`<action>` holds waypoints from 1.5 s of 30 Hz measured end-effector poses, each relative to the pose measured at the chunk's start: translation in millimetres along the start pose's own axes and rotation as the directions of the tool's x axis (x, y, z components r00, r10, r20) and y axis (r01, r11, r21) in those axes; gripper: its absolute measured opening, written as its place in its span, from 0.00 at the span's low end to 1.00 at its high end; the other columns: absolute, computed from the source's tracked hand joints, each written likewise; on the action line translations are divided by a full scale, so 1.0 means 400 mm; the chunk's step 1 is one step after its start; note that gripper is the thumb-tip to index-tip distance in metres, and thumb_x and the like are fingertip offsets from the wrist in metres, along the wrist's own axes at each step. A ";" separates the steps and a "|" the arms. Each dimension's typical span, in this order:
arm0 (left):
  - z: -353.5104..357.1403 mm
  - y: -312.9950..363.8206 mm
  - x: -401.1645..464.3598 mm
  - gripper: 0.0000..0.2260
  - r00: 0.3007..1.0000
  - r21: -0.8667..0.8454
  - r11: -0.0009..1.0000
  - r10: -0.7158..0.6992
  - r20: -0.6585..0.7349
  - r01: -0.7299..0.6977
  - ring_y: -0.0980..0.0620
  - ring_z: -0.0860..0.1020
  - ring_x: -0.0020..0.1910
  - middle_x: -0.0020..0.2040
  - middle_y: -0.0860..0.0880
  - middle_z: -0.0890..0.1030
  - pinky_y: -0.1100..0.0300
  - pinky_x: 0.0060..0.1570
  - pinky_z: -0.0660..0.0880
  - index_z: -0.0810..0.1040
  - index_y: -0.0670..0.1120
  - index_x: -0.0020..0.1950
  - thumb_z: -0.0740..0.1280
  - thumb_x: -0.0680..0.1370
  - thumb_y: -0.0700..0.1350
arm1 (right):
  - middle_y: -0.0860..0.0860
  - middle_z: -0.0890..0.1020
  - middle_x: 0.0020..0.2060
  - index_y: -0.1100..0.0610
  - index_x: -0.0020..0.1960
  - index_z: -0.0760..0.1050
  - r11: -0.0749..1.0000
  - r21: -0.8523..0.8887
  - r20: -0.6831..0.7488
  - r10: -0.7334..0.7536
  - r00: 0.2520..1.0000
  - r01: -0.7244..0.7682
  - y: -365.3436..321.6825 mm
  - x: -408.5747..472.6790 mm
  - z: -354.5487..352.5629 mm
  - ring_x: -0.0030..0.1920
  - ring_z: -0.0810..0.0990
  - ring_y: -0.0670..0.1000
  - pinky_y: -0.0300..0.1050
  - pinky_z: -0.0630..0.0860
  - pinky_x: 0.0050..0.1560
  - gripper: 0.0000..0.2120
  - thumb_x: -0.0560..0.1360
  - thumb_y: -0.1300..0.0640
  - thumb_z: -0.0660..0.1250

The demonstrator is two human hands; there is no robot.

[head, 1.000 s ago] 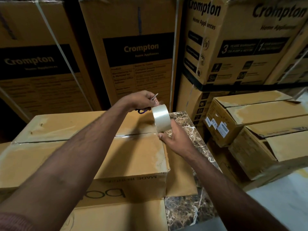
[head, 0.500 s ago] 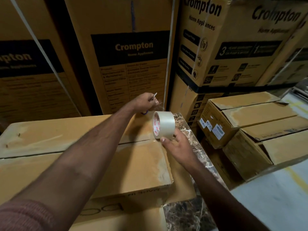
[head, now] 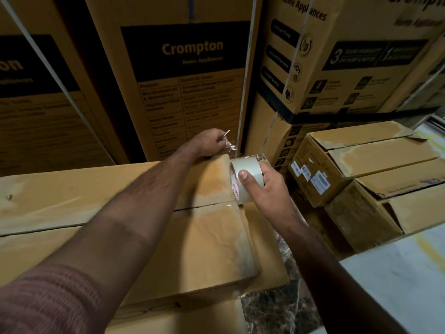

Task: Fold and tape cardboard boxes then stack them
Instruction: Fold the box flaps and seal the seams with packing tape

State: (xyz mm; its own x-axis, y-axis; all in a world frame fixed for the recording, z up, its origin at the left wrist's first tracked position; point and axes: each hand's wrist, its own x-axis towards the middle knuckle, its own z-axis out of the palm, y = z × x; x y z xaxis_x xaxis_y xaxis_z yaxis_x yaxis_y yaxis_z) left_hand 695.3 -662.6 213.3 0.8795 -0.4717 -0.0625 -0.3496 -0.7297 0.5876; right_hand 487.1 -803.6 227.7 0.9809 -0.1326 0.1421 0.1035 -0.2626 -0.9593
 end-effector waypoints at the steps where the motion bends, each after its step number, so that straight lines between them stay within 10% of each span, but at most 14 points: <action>1: 0.005 -0.009 0.005 0.07 1.000 0.005 1.000 -0.006 0.013 0.006 0.49 0.78 0.47 0.45 0.48 0.81 0.54 0.45 0.73 0.78 0.47 0.47 0.65 0.82 0.49 | 0.51 0.85 0.49 0.54 0.58 0.78 1.000 -0.001 0.004 0.010 1.000 -0.010 -0.002 0.005 0.002 0.49 0.85 0.49 0.53 0.83 0.51 0.08 0.81 0.53 0.68; 45: 0.003 -0.009 0.053 0.05 0.980 0.027 0.999 -0.027 0.199 0.022 0.54 0.76 0.42 0.43 0.52 0.80 0.58 0.39 0.70 0.80 0.48 0.50 0.66 0.82 0.48 | 0.61 0.84 0.48 0.59 0.58 0.78 0.966 0.145 0.087 0.204 0.975 -0.215 -0.044 0.034 0.006 0.42 0.86 0.54 0.49 0.83 0.35 0.12 0.82 0.52 0.64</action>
State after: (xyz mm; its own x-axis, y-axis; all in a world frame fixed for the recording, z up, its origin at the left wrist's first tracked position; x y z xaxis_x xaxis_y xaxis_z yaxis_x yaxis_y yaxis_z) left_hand 714.8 -670.4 208.7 0.8071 -0.5406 -0.2375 -0.3384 -0.7531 0.5642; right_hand 498.8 -798.4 246.0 0.9919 -0.0995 -0.0785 -0.0872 -0.0863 -0.9924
